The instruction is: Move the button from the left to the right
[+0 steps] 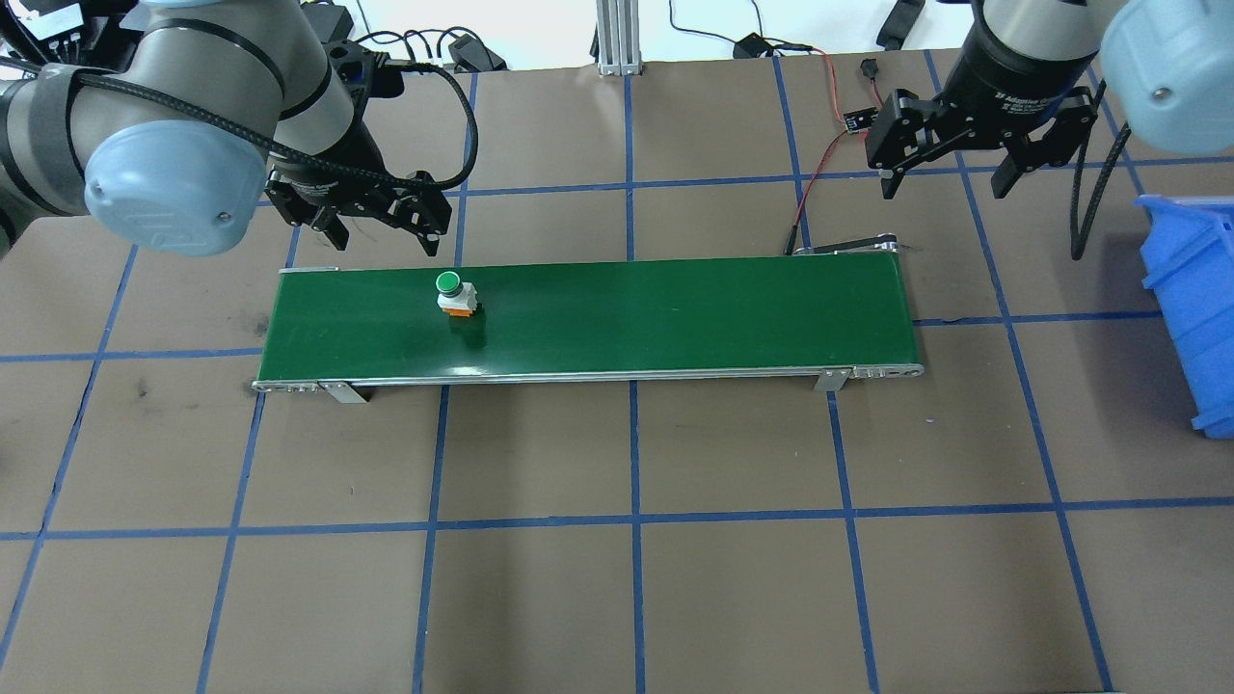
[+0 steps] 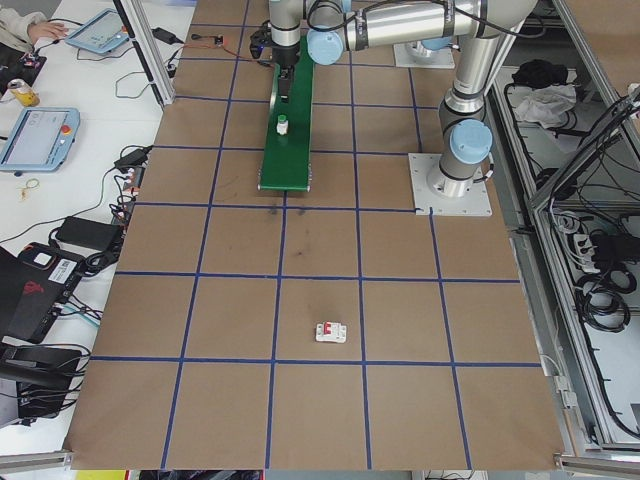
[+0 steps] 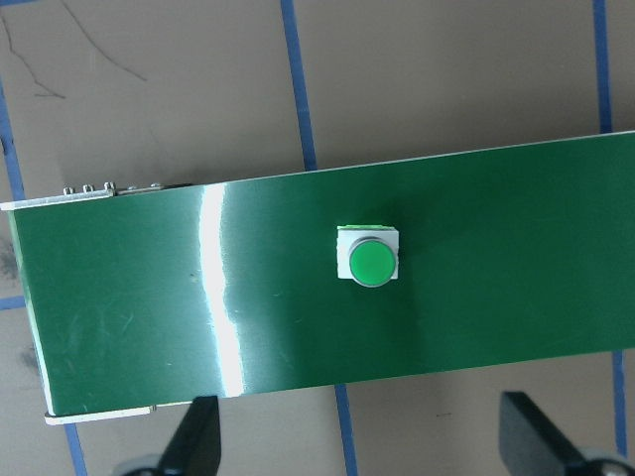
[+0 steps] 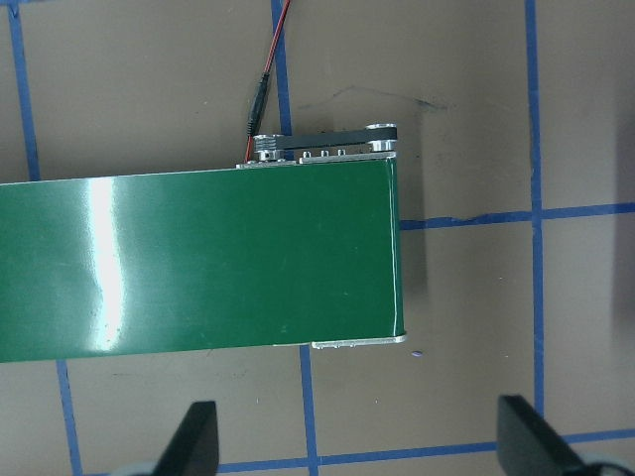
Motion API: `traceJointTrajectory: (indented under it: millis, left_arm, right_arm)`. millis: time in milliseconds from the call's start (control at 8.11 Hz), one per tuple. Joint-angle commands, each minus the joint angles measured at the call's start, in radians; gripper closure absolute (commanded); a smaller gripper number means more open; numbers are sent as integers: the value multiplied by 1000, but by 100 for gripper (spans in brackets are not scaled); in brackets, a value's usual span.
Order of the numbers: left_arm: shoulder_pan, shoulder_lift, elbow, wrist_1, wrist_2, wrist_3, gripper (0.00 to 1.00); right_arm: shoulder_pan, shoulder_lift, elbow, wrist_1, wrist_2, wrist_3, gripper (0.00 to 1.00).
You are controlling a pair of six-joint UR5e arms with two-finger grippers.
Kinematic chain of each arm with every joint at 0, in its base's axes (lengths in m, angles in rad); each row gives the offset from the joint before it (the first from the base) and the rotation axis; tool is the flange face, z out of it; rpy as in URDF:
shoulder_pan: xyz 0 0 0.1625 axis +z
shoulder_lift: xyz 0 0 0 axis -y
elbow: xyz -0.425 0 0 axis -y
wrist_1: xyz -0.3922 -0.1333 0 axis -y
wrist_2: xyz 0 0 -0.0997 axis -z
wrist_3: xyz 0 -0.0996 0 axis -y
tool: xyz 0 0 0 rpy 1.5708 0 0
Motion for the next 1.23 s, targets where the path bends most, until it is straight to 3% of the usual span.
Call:
traceJointTrajectory:
  millis: [0, 247, 494, 1110]
  left_arm:
    - [1, -1, 5, -7, 7, 2, 0]
    - [1, -1, 4, 1, 8, 2, 0]
    - [1, -7, 4, -8, 10, 2, 0]
    - [7, -10, -1, -10, 7, 1, 0]
  right_arm:
    - [0, 67, 12, -81, 13, 5, 0]
    - [0, 87, 47, -123, 16, 8, 0]
    - [0, 133, 103, -237, 11, 9, 0]
    - [5, 160, 143, -252, 24, 9, 0]
